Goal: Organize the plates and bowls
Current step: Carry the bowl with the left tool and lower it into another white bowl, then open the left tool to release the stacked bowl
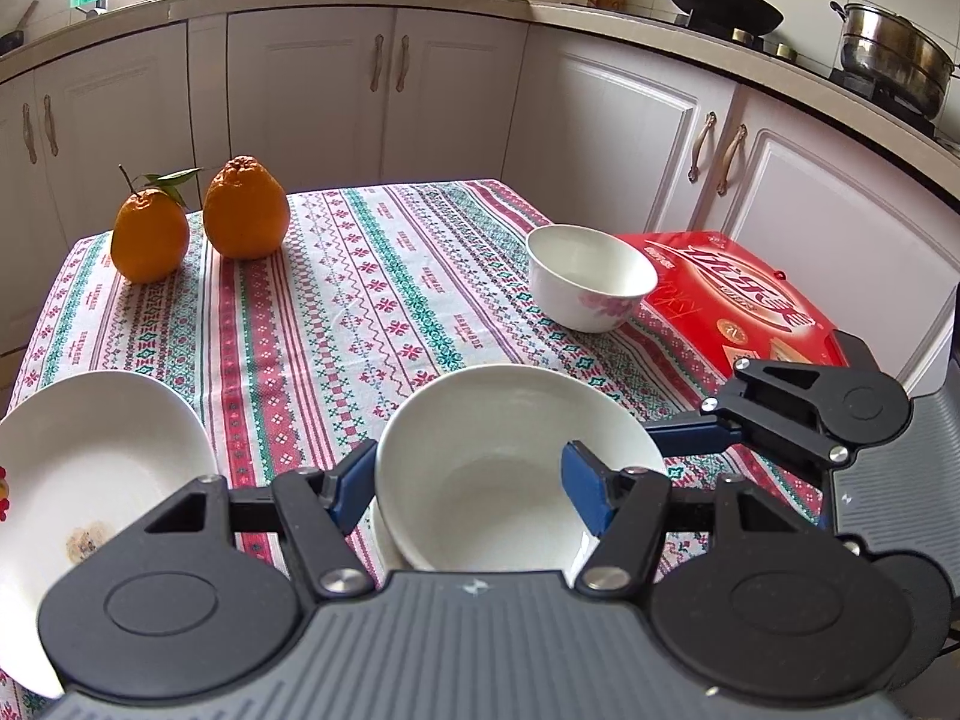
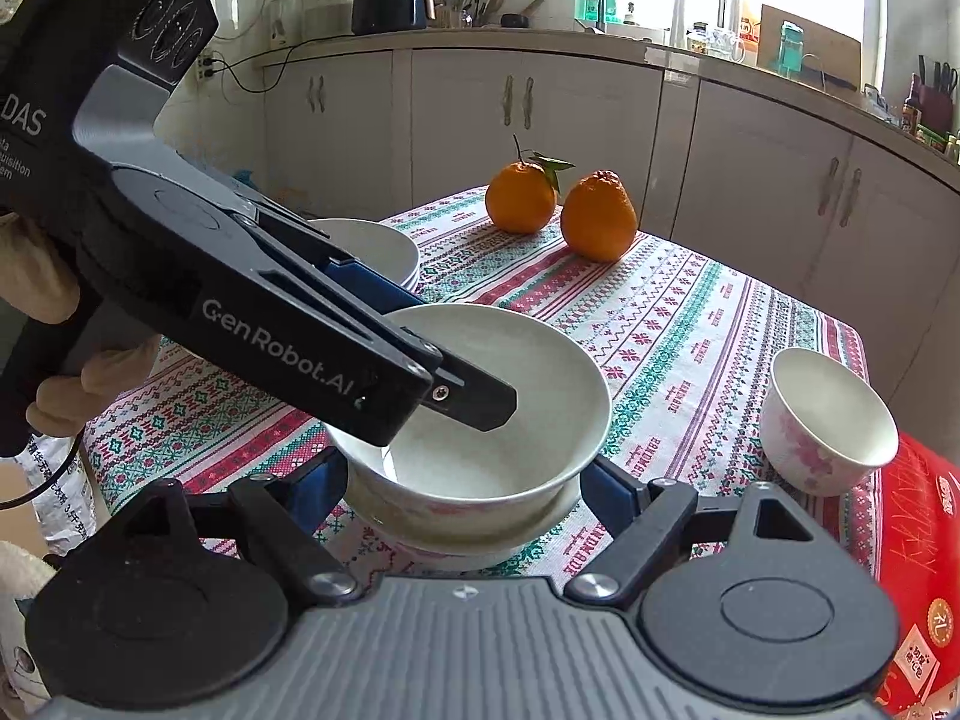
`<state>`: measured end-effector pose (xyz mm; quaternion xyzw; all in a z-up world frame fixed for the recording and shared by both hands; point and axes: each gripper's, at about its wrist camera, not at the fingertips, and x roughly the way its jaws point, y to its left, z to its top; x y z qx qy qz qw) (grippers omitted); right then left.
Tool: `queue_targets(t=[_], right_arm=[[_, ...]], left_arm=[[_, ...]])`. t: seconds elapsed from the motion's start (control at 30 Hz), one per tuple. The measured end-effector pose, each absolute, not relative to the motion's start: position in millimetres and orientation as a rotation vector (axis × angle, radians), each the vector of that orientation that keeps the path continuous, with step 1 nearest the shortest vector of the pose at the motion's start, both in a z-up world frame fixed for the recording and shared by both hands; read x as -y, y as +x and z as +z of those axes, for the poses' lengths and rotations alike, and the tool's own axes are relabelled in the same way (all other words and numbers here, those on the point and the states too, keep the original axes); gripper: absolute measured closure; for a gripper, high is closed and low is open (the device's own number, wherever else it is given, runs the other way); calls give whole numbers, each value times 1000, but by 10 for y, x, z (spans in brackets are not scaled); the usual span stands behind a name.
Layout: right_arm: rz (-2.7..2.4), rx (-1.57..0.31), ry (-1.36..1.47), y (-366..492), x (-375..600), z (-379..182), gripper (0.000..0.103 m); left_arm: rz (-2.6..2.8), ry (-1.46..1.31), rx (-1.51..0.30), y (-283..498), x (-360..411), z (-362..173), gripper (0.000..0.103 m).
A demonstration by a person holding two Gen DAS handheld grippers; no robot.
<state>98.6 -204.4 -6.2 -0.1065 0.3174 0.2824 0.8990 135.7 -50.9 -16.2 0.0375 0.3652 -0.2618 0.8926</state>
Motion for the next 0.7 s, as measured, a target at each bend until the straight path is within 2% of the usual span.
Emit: queue_targets(t=[0.7], right_arm=[[600, -665, -196, 1000, 2046, -66, 15]], left_arm=[[-535, 69, -777, 1405, 473, -250, 38]])
